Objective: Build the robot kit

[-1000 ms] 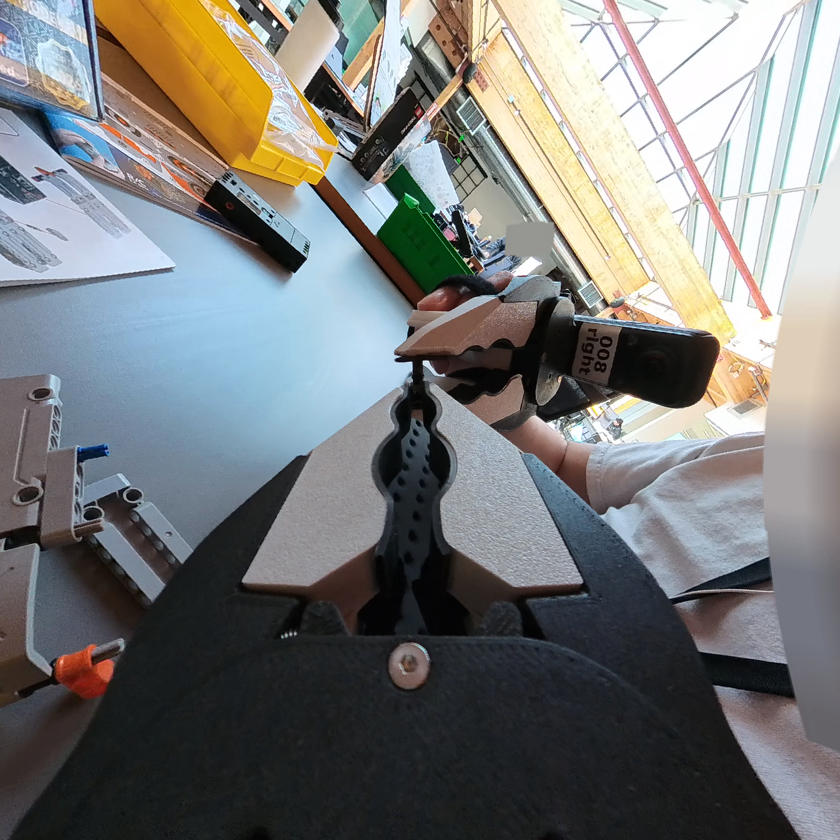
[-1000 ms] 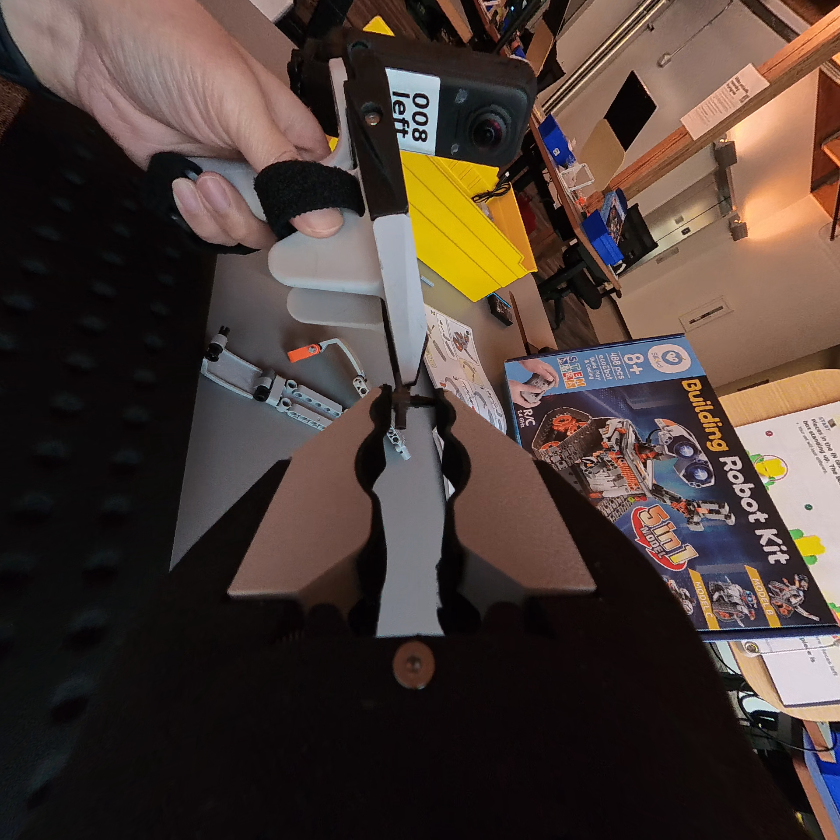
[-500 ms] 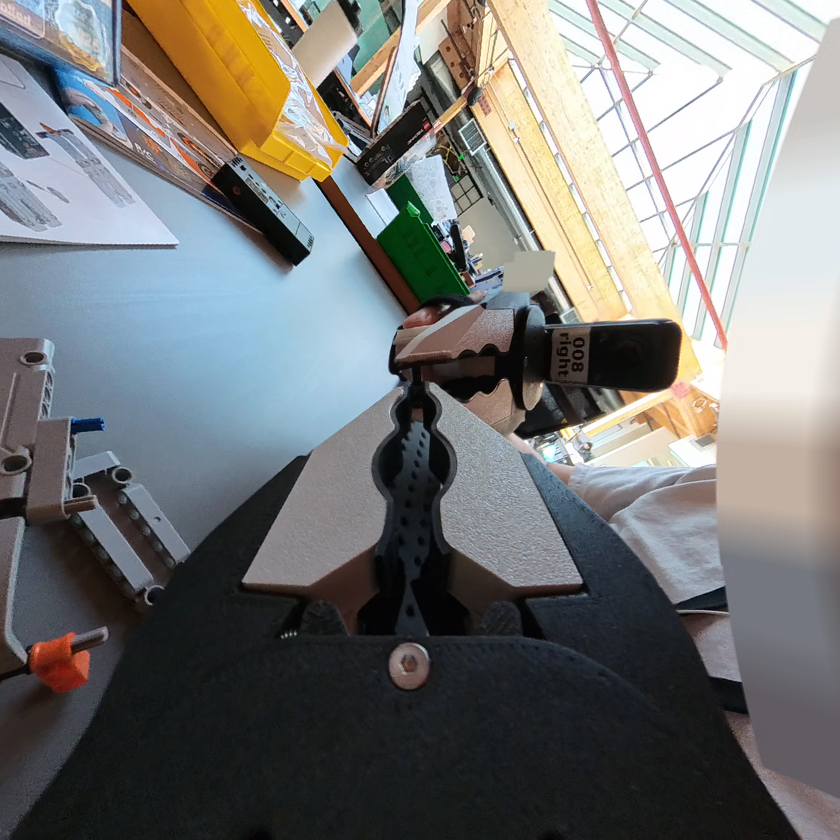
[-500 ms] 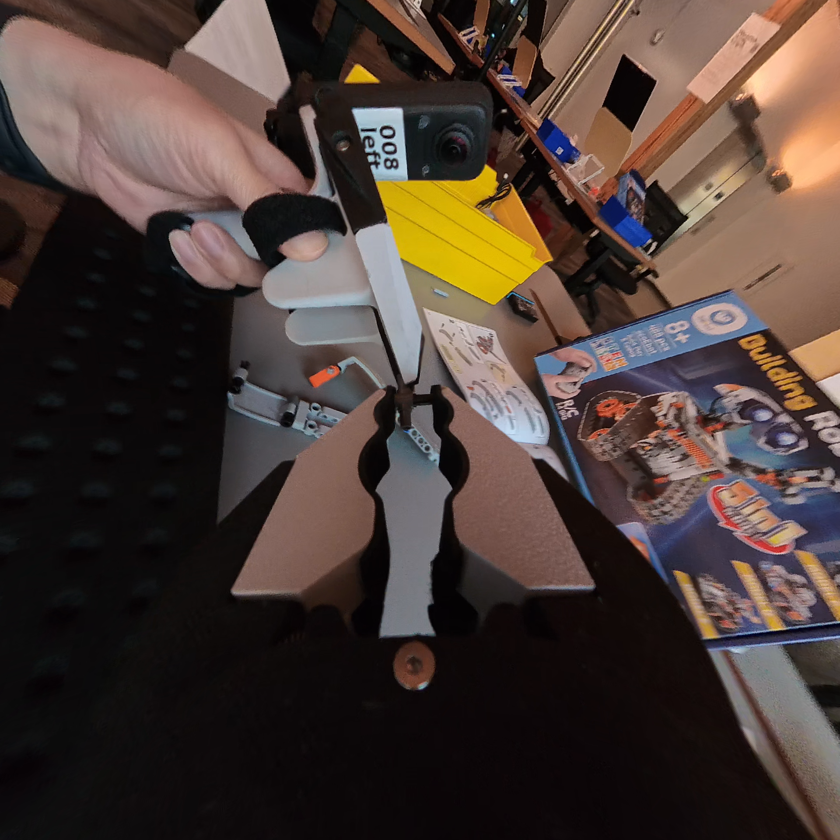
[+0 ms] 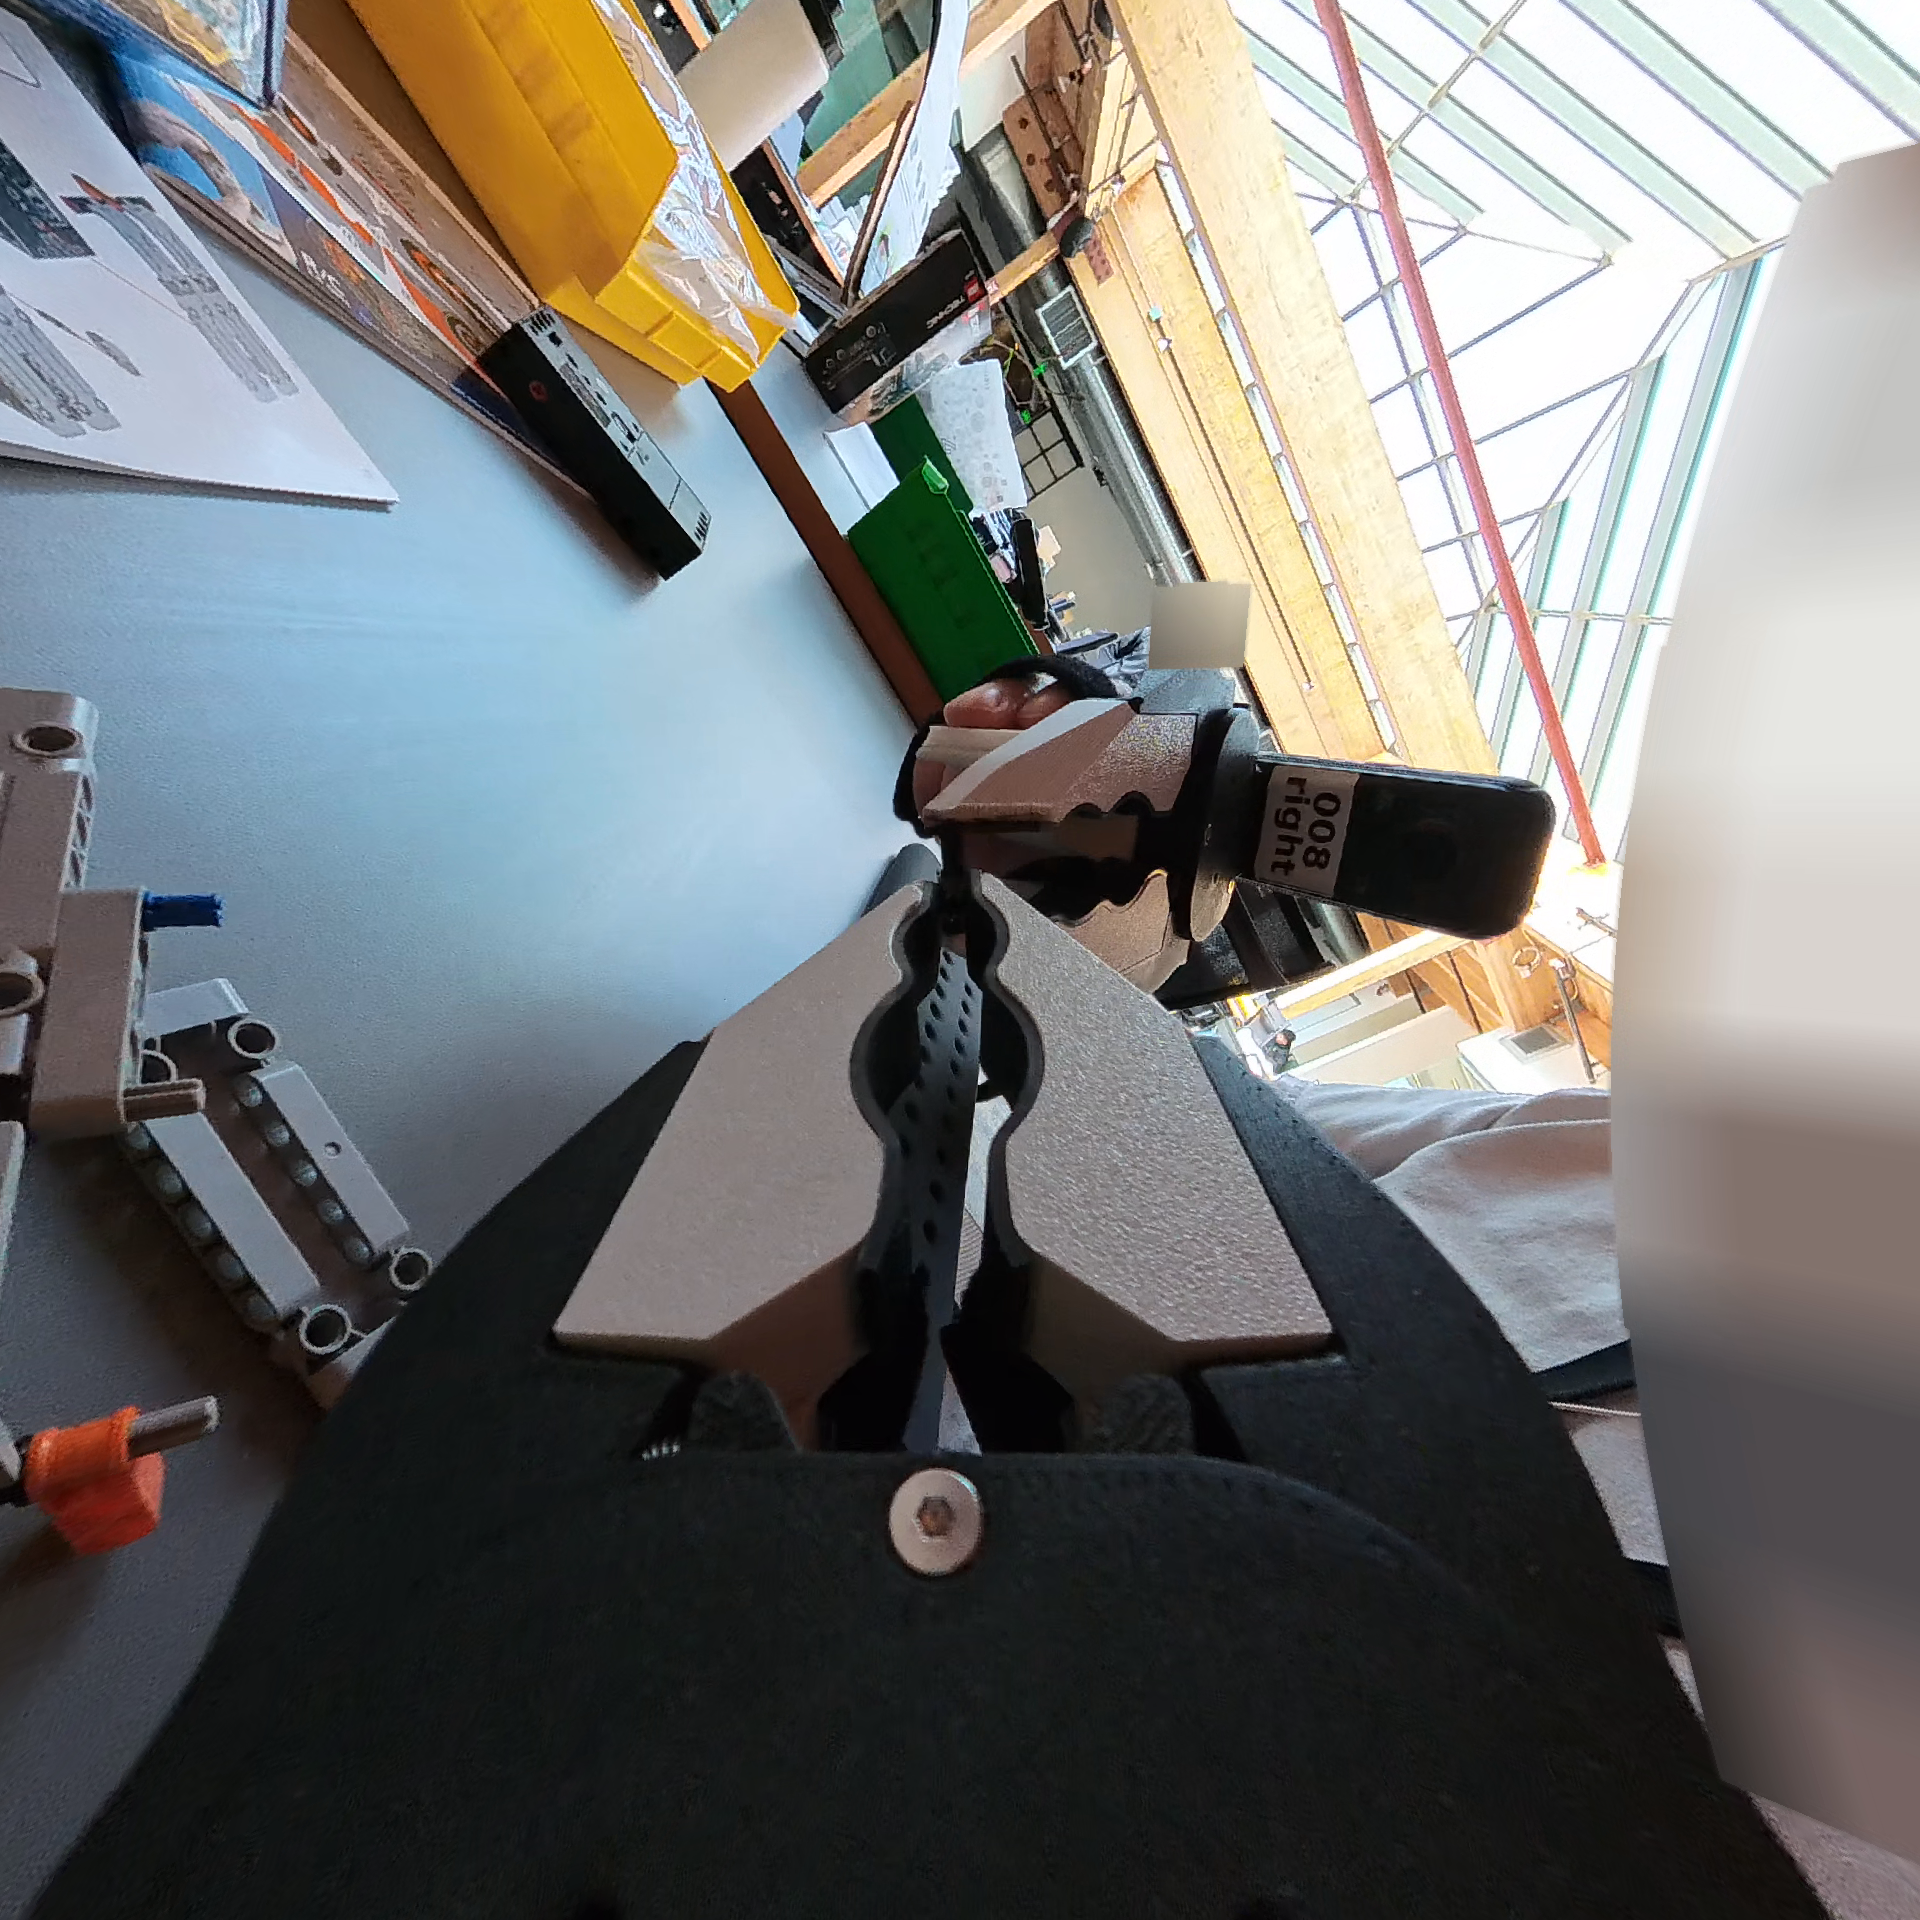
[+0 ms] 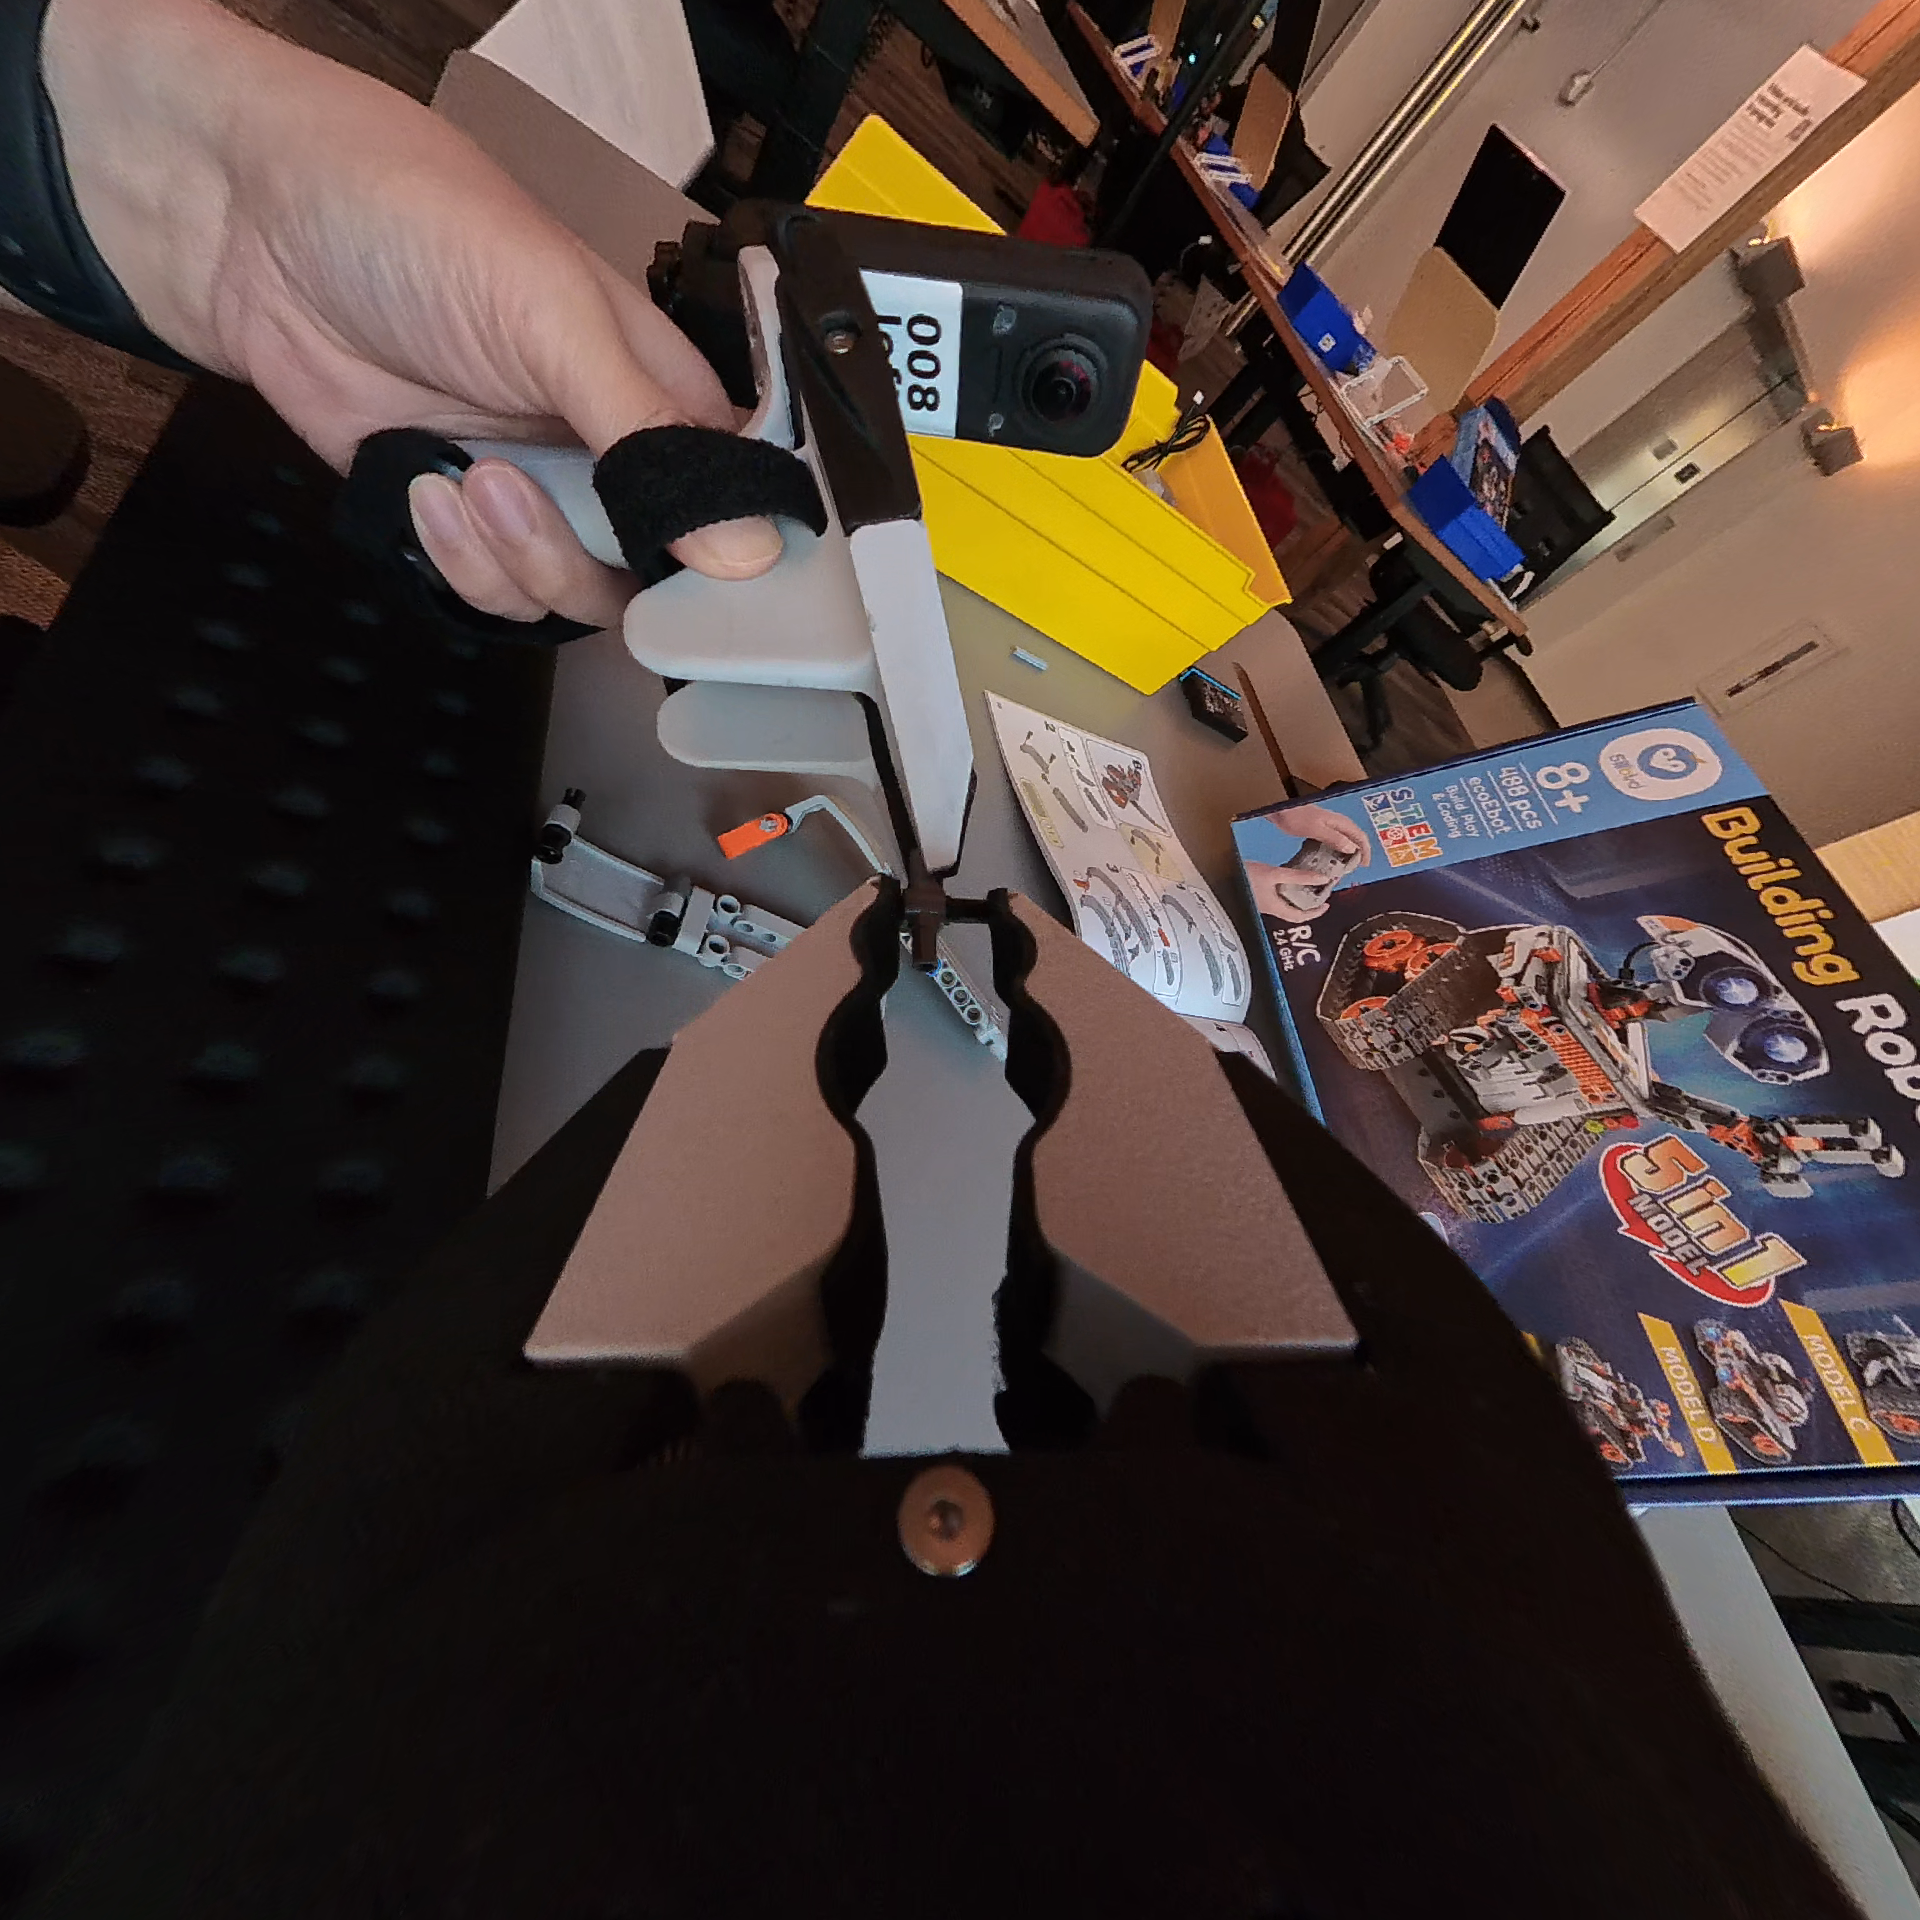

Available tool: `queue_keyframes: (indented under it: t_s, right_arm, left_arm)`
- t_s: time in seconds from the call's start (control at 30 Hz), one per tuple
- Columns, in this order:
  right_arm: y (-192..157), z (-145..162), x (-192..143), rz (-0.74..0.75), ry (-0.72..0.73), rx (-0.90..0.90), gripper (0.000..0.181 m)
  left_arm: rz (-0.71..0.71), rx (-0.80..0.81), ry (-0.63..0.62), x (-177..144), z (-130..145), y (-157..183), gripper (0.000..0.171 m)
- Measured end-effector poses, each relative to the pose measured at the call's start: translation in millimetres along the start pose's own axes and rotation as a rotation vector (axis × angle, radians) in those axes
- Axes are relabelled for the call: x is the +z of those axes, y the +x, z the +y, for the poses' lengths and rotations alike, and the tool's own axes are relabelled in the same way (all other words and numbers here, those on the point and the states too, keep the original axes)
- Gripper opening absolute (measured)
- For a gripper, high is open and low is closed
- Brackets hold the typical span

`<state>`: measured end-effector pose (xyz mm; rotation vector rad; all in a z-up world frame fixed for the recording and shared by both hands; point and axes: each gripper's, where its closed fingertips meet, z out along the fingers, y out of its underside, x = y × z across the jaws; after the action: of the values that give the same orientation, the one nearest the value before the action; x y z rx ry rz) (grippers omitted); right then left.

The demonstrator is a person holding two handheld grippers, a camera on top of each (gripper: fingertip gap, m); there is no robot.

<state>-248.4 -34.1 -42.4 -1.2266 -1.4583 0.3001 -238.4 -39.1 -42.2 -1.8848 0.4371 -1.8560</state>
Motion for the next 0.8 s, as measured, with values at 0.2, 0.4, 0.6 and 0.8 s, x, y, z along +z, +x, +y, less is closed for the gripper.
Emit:
queue_keyframes:
  t_s: [0.2,0.4,0.6,0.8]
  right_arm:
    - [0,1,1,-0.011,-0.024,-0.014,0.015]
    - [0,-1,-2,-0.019,-0.002,0.021,0.015]
    - [-2,2,2,0.002,-0.002,0.014,0.015]
    - [5,0,0,-0.013,0.089,0.239,0.015]
  left_arm:
    - [-0.017,0.019,-0.015,1,0,0,0.002]
    - [-0.011,0.021,-0.012,1,0,3,0.002]
    - [-0.023,0.011,-0.023,0,3,-1,0.002]
    - [0.014,0.091,-0.011,-4,-2,7,0.013]
